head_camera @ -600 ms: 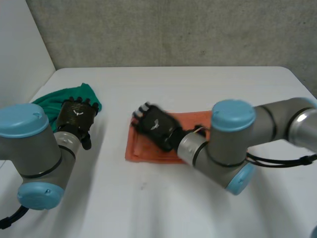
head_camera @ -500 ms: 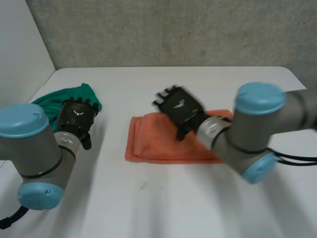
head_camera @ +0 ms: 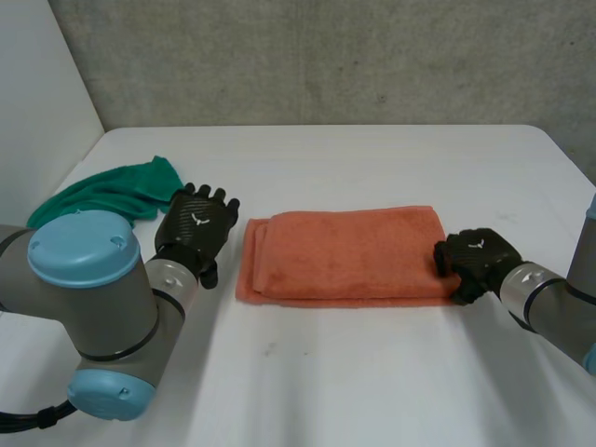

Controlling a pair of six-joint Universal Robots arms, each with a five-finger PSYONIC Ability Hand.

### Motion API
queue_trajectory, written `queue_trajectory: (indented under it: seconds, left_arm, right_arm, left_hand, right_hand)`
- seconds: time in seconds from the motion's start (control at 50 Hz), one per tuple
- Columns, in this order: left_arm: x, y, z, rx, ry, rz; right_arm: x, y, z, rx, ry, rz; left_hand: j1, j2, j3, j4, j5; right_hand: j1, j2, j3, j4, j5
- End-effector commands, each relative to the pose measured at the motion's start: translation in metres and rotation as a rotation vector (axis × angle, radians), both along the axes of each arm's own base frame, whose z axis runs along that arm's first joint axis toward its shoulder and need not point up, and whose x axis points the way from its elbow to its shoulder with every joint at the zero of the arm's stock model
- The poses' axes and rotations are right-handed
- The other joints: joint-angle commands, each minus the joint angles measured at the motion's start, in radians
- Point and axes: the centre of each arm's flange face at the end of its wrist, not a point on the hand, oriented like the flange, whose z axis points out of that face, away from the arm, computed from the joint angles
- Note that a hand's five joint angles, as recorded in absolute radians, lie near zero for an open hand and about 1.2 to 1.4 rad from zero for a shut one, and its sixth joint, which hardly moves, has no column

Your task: Fold the laundry.

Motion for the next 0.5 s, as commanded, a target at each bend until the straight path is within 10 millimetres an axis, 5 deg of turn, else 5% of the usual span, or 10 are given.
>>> queue_trajectory:
  seconds: [0.02,0.14,0.3,0.42,0.5]
  left_arm:
    - [0.003,-0.001,0.002,0.001,0.004,0.01]
    - [0.007,-0.001,0.023,-0.048,0.04,0.018]
    - [0.017,-0.011,0.056,-0.134,0.089,0.058]
    - [0.02,-0.015,0.059,-0.14,0.104,0.072]
    - [0.02,-0.017,0.06,-0.123,0.155,0.078]
  right_arm:
    - [-0.002,-0.013,0.0,-0.03,0.022,-0.016]
    - [0.008,-0.029,0.037,-0.158,0.018,-0.031]
    - [0.127,0.033,0.073,-0.287,-0.057,0.33]
    - [0.186,0.078,0.059,-0.289,-0.111,0.555]
    - [0.216,0.106,0.021,-0.214,-0.125,0.71]
  left_hand:
    - [-0.003,-0.014,-0.02,-0.014,-0.033]
    - [-0.005,-0.017,-0.023,-0.017,-0.036]
    - [-0.011,-0.023,-0.029,-0.023,-0.042]
    - [-0.011,-0.023,-0.029,-0.023,-0.042]
    - [-0.008,-0.02,-0.026,-0.02,-0.039]
  right_hand:
    - [0.561,0.384,0.39,0.389,0.406]
    - [0.561,0.384,0.39,0.389,0.406]
    - [0.561,0.384,0.39,0.389,0.406]
    - [0.561,0.384,0.39,0.389,0.406]
    - [0.561,0.384,0.39,0.389,0.406]
